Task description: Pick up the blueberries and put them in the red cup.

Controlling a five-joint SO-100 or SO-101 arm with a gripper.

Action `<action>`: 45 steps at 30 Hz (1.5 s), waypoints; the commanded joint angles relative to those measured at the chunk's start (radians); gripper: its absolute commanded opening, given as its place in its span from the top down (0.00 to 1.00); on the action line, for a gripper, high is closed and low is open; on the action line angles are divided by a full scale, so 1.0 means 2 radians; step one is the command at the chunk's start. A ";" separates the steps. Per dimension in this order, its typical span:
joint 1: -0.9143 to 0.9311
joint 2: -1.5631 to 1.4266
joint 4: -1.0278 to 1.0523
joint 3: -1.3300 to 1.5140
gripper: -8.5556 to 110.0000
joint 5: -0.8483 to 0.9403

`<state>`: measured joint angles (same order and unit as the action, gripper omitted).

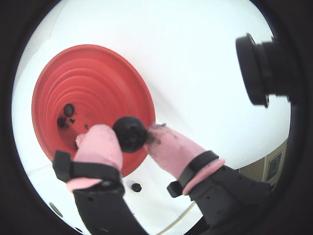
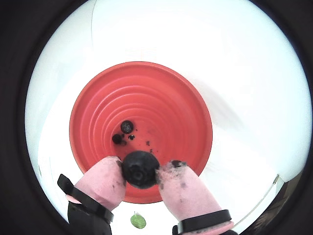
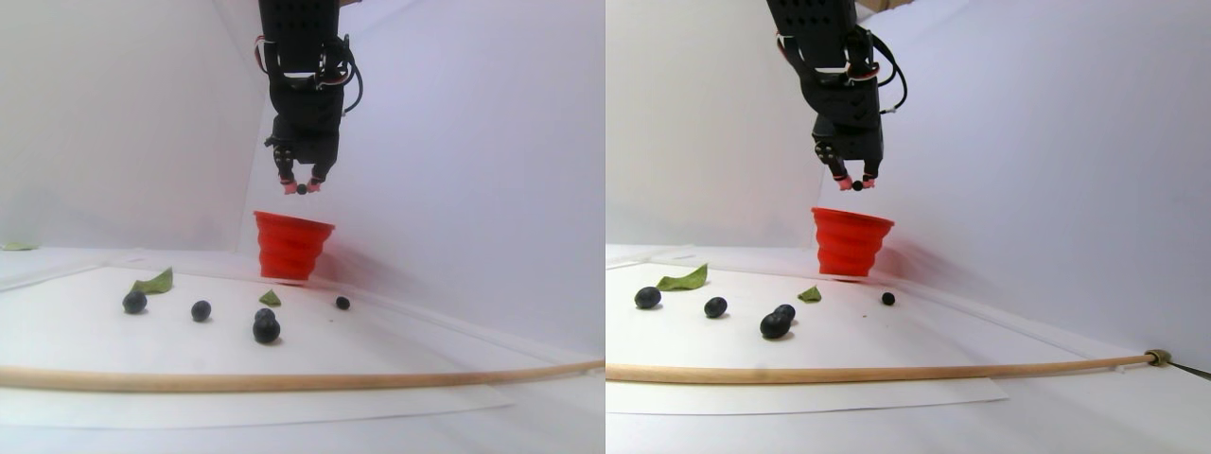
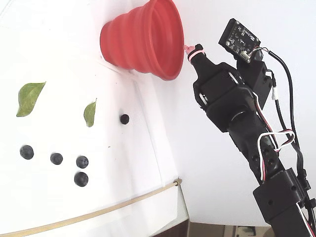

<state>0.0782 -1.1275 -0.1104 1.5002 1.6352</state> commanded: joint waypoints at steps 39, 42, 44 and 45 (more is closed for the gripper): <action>0.035 -0.153 -0.043 0.114 0.77 -0.003; 0.038 -0.157 -0.044 0.123 0.77 -0.005; 0.041 -0.161 -0.047 0.131 0.77 -0.005; 0.043 -0.163 -0.048 0.135 0.77 -0.005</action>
<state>0.1089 -1.2747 -0.1703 1.7779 1.6352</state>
